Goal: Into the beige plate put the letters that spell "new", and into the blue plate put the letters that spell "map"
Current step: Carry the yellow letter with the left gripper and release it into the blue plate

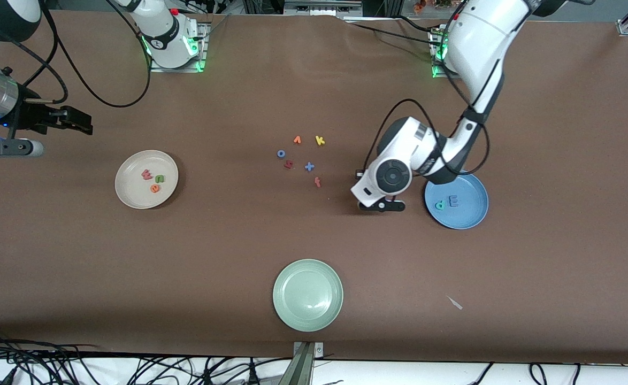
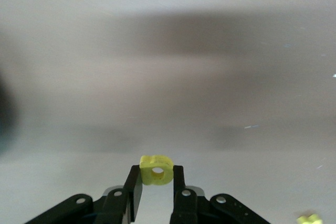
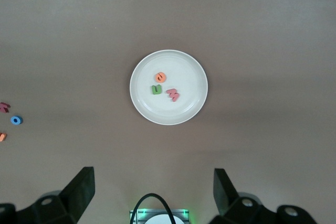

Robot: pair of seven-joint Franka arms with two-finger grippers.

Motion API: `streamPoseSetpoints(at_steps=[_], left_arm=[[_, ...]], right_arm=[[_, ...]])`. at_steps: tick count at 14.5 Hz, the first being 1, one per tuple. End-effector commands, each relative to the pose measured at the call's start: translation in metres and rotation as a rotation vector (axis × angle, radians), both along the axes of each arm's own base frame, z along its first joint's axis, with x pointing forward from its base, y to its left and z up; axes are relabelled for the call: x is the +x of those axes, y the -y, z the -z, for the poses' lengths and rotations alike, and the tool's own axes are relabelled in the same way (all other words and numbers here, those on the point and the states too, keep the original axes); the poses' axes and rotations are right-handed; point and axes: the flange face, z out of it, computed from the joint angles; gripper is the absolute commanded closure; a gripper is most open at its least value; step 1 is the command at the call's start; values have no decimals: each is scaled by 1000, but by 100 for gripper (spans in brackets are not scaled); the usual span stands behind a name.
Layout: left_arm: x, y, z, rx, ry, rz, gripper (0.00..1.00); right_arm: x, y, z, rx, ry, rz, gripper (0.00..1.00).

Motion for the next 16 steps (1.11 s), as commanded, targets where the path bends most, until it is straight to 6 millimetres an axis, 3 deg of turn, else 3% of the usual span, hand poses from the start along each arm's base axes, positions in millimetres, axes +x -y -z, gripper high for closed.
streamPoseSetpoints(at_steps=[1, 3, 8, 11, 14, 16], left_arm=[[17, -56, -24, 14, -19, 95, 91], [28, -93, -22, -3, -46, 122, 91], [38, -126, -23, -13, -70, 121, 90], [46, -163, -17, -3, -78, 180, 89], [49, -184, -13, -41, -98, 248, 88], [46, -186, -7, -41, -114, 248, 87]], right_arm=[[-3, -10, -7, -3, 24, -22, 0], [-3, -11, -13, 2, 50, -22, 0], [-6, -6, -21, -1, 72, -15, 0], [-4, -6, -21, 0, 81, -23, 0], [-1, -7, -20, -1, 96, -30, 0], [1, -11, -18, -3, 95, -40, 0]])
